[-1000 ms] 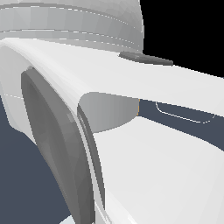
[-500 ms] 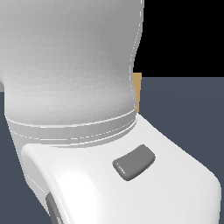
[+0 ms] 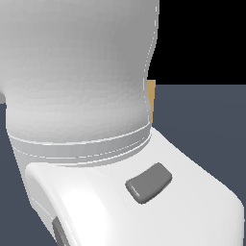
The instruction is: Insert the peg into the horizontal hole in a box.
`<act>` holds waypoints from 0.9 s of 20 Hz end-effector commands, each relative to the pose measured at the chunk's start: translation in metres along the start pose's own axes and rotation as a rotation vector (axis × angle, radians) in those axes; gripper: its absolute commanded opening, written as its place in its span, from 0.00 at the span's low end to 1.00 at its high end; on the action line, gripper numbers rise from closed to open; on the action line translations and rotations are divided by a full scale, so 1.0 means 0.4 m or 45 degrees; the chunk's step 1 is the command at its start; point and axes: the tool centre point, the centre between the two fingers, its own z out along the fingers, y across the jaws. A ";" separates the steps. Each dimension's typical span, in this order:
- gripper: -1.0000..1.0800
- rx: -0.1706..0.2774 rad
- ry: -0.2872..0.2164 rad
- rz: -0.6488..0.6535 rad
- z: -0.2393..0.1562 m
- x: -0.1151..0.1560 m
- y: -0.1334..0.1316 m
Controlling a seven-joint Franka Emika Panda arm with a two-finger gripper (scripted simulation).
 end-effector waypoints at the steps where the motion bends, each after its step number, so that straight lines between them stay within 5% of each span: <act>1: 0.00 0.000 0.000 0.000 0.001 0.001 0.000; 9: 0.00 -0.001 -0.001 -0.089 -0.024 0.062 -0.012; 18: 0.00 -0.004 -0.003 -0.492 -0.131 0.330 -0.120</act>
